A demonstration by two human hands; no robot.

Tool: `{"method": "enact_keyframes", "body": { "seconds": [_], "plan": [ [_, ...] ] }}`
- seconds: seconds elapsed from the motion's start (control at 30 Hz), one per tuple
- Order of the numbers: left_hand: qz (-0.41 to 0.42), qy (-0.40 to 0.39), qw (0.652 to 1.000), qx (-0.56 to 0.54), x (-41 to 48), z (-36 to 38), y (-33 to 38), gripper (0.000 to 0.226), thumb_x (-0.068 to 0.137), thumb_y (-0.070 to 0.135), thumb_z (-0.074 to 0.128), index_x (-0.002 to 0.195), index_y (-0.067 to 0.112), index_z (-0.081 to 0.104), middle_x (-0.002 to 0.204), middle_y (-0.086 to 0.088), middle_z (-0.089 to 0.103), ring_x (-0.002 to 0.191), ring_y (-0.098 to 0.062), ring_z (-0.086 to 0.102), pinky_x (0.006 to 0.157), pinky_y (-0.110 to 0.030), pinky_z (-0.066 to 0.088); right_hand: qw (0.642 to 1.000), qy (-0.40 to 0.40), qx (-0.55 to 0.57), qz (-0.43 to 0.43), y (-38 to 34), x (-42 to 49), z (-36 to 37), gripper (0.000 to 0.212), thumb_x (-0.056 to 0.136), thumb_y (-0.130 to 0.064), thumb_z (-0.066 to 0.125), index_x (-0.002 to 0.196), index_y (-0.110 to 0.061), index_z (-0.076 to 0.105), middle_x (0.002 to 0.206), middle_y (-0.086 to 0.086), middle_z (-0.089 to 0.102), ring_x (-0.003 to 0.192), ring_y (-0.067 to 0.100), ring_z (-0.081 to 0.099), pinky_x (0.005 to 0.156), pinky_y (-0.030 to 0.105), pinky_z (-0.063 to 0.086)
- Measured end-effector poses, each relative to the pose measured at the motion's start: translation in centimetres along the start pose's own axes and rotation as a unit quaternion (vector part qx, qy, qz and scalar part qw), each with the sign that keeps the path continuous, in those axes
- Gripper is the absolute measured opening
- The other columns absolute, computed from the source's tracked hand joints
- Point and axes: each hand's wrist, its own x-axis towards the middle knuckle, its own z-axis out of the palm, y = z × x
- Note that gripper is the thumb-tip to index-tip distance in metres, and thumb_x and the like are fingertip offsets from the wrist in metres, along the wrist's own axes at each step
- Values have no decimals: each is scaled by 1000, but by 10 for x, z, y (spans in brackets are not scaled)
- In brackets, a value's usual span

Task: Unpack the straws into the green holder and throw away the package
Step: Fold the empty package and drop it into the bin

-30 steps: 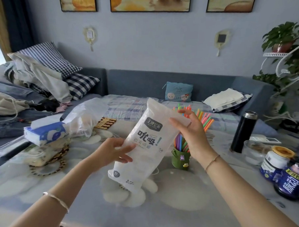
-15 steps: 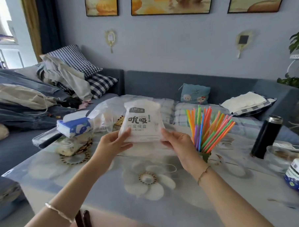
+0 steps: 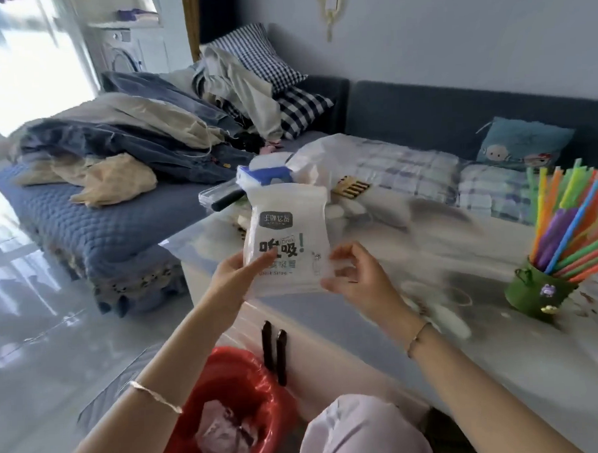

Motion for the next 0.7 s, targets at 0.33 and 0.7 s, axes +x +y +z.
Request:
{"method": "enact_keyframes", "body": {
  "seconds": [0.33, 0.7],
  "plan": [
    [-46, 217, 969, 108, -33, -138, -114, 42, 73, 17, 82, 110, 4, 65, 101, -12, 74, 92, -27, 72, 82, -43, 59, 984, -132, -97, 69, 91, 11, 127, 53, 89, -21, 61, 137, -19, 39, 149, -5, 27, 130, 15, 41, 101, 27, 39],
    [-184, 214, 928, 243, -81, -149, -229, 54, 74, 40, 79, 114, 16, 52, 96, 7, 61, 82, -4, 58, 58, -11, 42, 902, -334, -176, 211, 185, -34, 193, 53, 99, -31, 38, 149, -25, 21, 159, 0, 14, 146, 15, 13, 117, 30, 14]
  ]
}}
